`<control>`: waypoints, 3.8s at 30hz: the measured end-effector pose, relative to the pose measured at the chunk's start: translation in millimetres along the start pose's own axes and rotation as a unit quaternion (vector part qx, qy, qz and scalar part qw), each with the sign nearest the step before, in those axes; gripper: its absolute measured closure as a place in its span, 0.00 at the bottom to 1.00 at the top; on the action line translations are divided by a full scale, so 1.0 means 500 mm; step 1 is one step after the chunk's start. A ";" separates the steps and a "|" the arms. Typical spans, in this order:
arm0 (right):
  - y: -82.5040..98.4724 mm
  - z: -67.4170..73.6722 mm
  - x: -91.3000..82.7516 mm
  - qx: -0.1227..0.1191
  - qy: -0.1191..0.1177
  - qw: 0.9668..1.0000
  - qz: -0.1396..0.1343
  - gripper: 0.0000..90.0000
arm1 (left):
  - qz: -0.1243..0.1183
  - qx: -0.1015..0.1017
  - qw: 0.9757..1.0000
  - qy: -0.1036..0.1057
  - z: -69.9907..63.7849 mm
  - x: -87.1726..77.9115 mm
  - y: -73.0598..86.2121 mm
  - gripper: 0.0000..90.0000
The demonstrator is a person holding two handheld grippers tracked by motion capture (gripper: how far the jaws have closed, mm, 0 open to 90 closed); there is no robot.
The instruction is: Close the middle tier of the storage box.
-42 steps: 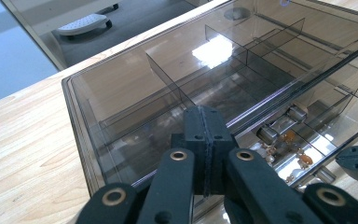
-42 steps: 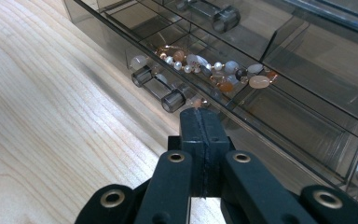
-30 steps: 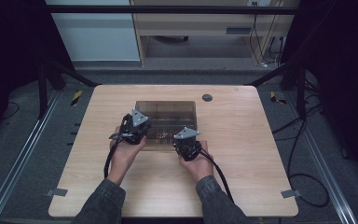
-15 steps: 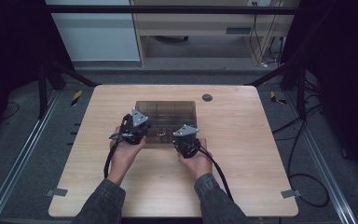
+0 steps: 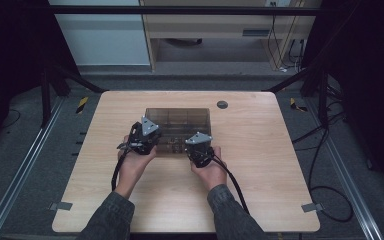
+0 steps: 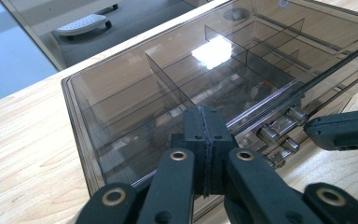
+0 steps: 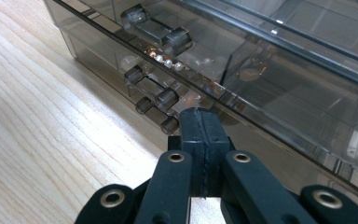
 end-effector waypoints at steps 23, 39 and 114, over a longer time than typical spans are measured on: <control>0.001 -0.004 0.007 0.011 0.000 1.000 0.000 1.00 | -0.003 0.000 1.000 -0.001 -0.001 -0.001 0.000 1.00; 0.027 -0.013 -0.115 -0.013 -0.028 0.999 -0.034 1.00 | -0.030 -0.021 0.999 0.003 0.010 -0.049 -0.001 0.99; 0.186 -0.370 -0.259 0.072 0.139 0.986 -0.064 0.11 | -0.087 -0.087 0.989 -0.086 0.218 -0.124 0.223 0.06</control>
Point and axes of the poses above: each handheld gripper's, and its own axes: x roughly forward along the jaws, y roughly out of its underside, z roughly to its left, the point moved 10 cm from there along x, roughly forward along the jaws, and after that the axes turned 3 degrees about -z, right-handed, at the moved point
